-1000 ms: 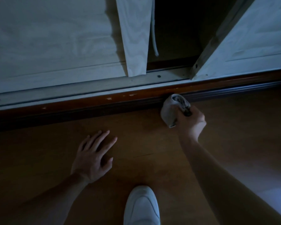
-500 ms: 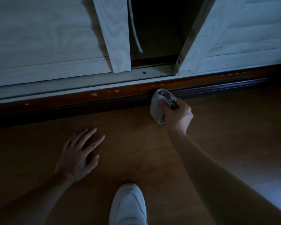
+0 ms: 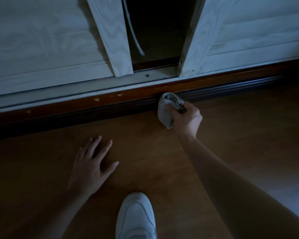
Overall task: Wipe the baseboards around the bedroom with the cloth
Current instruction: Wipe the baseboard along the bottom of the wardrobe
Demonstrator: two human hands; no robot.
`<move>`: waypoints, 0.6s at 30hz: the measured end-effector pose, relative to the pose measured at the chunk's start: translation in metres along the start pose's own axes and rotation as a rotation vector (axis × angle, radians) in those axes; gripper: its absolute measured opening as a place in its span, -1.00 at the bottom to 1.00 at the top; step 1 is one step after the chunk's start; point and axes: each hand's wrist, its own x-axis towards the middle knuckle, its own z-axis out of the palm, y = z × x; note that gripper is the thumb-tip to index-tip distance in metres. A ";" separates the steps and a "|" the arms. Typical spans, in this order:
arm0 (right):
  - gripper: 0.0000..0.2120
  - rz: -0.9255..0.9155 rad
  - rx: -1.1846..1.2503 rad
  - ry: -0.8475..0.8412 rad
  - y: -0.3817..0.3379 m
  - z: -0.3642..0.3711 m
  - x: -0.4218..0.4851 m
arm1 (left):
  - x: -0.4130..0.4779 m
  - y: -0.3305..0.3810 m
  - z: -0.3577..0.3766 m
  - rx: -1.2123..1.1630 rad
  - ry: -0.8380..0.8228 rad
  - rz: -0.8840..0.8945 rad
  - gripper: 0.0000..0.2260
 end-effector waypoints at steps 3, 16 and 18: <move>-0.66 -0.068 -0.030 -0.069 -0.003 0.006 -0.002 | -0.001 0.007 -0.001 0.000 -0.004 -0.035 -0.25; -0.81 0.148 0.034 0.265 0.013 -0.039 0.020 | 0.002 0.011 -0.006 -0.091 -0.059 -0.095 -0.18; -0.84 0.179 0.056 0.311 0.013 -0.032 0.016 | 0.003 0.012 -0.006 -0.098 -0.058 -0.101 -0.18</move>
